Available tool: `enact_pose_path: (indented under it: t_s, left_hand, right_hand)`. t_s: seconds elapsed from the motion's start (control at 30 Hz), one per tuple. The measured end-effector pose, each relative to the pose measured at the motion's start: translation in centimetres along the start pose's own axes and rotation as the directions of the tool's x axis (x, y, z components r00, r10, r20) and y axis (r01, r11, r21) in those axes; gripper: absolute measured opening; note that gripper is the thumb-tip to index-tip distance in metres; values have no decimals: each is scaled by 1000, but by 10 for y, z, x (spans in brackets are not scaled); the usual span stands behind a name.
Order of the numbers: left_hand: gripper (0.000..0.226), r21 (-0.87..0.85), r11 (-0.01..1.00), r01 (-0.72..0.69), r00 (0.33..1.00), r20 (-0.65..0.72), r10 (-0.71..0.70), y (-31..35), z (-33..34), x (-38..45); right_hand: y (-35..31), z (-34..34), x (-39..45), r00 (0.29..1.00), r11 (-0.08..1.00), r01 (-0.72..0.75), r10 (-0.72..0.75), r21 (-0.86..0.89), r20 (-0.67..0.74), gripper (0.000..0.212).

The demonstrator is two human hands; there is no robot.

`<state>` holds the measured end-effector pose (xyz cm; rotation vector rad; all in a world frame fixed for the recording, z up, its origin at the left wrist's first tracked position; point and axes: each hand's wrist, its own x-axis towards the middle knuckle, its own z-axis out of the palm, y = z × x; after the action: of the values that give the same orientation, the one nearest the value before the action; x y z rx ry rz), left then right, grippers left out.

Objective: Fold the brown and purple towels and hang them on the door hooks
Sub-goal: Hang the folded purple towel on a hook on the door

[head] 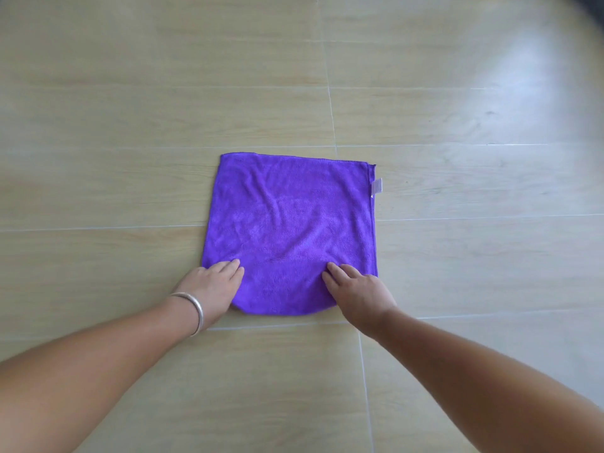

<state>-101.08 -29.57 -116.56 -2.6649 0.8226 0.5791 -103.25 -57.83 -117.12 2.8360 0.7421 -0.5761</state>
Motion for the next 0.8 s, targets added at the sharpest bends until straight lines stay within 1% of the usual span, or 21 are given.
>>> enact_pose_path:
  t_s: [0.03, 0.07, 0.13, 0.2, 0.33, 0.37, 0.47, 0.5, 0.57, 0.67, 0.73, 0.8]
  left_hand:
    - [61, -15, 998, 57, 992, 116, -55, 1, -14, -6]
    - [63, -33, 995, 92, 981, 173, -85, -1, -26, -15]
    - [64, -42, 990, 138, 969, 210, -126, -9, -48, -34]
    - [63, -75, 980, 182, 959, 234, -160, -20, -78, -56]
    - [56, -153, 956, 249, 944, 259, -204, -35, -146, -110]
    - [52, -173, 950, 259, 942, 261, -209, -36, -166, -122]
    - [24, -200, 939, 280, 935, 279, -220, -41, -228, -162]
    - [21, -196, 939, 282, 931, 292, -219, -43, -250, -175]
    - [20, -203, 936, 288, 925, 310, -218, -50, -289, -201]
    - [16, -256, 924, 284, 929, 312, -199, -65, -340, -241]
    - [18, -293, 916, 273, 923, 347, -164, -80, -383, -269]
    - [25, -327, 907, 266, 926, 347, -147, -94, -433, -295]
  right_hand:
    - [-3, -9, -6, 998, 998, -49, 49, 29, 26, 48]
    - [-5, -19, -16, 994, 993, -101, 99, 57, 37, 44]
    - [-5, -37, -37, 982, 977, -187, 185, 99, 34, 40]
    - [-2, -64, -61, 976, 968, -217, 213, 126, 45, 44]
    - [3, -136, -106, 974, 965, -222, 213, 141, 74, 48]
    - [4, -158, -116, 972, 963, -231, 222, 136, 83, 48]
    - [4, -227, -142, 958, 957, -271, 258, 108, 123, 43]
    - [3, -251, -150, 954, 954, -282, 268, 98, 132, 39]
    - [2, -298, -166, 948, 951, -293, 276, 96, 159, 33]
    - [0, -370, -196, 953, 955, -271, 249, 119, 172, 30]
    - [2, -424, -218, 957, 960, -255, 233, 117, 174, 31]
    - [5, -477, -242, 958, 964, -249, 230, 96, 171, 32]
